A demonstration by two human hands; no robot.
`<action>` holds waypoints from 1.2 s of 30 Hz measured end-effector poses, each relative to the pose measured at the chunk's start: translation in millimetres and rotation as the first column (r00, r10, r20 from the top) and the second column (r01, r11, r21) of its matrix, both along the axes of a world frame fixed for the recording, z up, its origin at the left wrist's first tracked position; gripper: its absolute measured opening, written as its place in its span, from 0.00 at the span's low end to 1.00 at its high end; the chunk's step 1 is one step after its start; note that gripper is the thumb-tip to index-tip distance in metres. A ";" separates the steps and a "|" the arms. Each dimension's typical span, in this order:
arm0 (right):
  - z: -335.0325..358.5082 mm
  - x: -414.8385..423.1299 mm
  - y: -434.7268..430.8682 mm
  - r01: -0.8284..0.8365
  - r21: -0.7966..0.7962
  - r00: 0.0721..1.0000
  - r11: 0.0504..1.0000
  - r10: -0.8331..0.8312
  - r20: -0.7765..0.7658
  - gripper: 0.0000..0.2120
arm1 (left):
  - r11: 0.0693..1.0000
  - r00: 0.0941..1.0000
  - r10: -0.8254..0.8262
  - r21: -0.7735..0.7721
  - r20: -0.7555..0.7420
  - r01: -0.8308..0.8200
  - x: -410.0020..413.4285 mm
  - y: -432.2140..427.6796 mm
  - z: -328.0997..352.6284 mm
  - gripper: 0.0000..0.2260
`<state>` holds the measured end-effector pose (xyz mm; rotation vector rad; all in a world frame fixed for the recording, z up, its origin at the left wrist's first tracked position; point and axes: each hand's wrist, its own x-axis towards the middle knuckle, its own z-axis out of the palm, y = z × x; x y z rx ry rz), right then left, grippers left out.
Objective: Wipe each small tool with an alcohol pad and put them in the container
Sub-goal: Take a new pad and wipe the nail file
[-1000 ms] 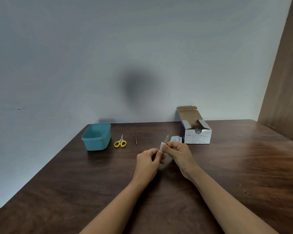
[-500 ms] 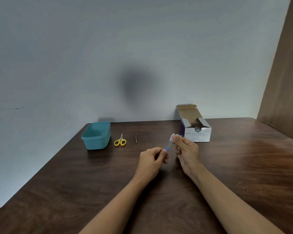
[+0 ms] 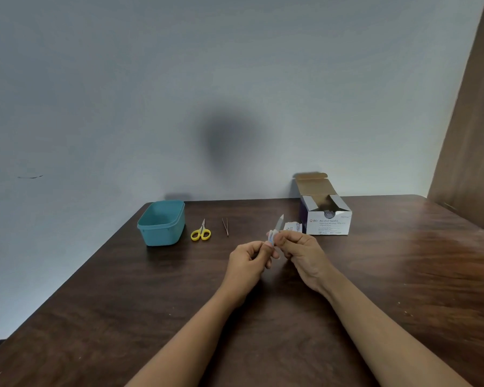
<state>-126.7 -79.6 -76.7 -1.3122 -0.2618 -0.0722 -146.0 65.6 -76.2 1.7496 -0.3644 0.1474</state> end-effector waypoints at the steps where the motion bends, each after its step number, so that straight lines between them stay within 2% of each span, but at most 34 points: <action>1: 0.1 0.0 -0.4 -0.020 -0.009 1.000 1.000 0.020 0.002 0.13 | 0.999 1.000 -0.010 -0.031 -0.014 0.010 0.6 -0.1 0.1 0.15; 4: 0.4 0.0 -1.6 -0.009 0.007 1.000 1.000 0.009 -0.018 0.12 | 0.998 0.998 -0.051 -0.046 -0.032 0.049 -0.2 0.0 1.4 0.15; 8: 0.6 4.2 -4.6 0.095 0.246 0.989 0.965 -0.063 -0.135 0.12 | 0.997 0.997 -0.070 0.018 -0.037 0.070 -2.5 -1.0 2.5 0.15; 13: 5.3 2.7 -2.2 0.179 0.383 0.975 0.906 -0.112 -0.191 0.09 | 0.996 0.997 -0.064 0.055 -0.031 0.066 -2.9 -1.4 2.9 0.15; 19: 4.1 4.3 -0.4 0.305 0.356 0.948 0.883 -0.245 -0.204 0.02 | 0.997 1.000 -0.026 0.076 0.003 0.026 -3.6 -3.2 0.2 0.13; 26: 1.9 6.7 -2.2 0.371 0.359 0.926 0.856 -0.315 -0.207 0.04 | 0.990 0.999 0.040 0.136 0.029 -0.044 -2.1 -4.0 -0.4 0.07; 30: 1.7 3.9 -1.5 0.304 0.272 0.948 0.913 -0.261 -0.183 0.02 | 0.995 0.998 0.045 0.088 0.031 -0.048 0.1 -3.1 -2.4 0.07; 34: 3.2 -5.1 3.9 0.165 -0.042 0.986 0.985 -0.165 -0.001 0.06 | 0.997 0.997 0.067 0.026 0.041 -0.068 0.0 -2.4 -1.8 0.06; 36: 3.0 -5.5 5.5 0.140 -0.111 0.990 0.984 -0.137 0.031 0.07 | 0.997 0.996 0.078 0.000 0.041 -0.078 0.2 -1.5 -1.5 0.07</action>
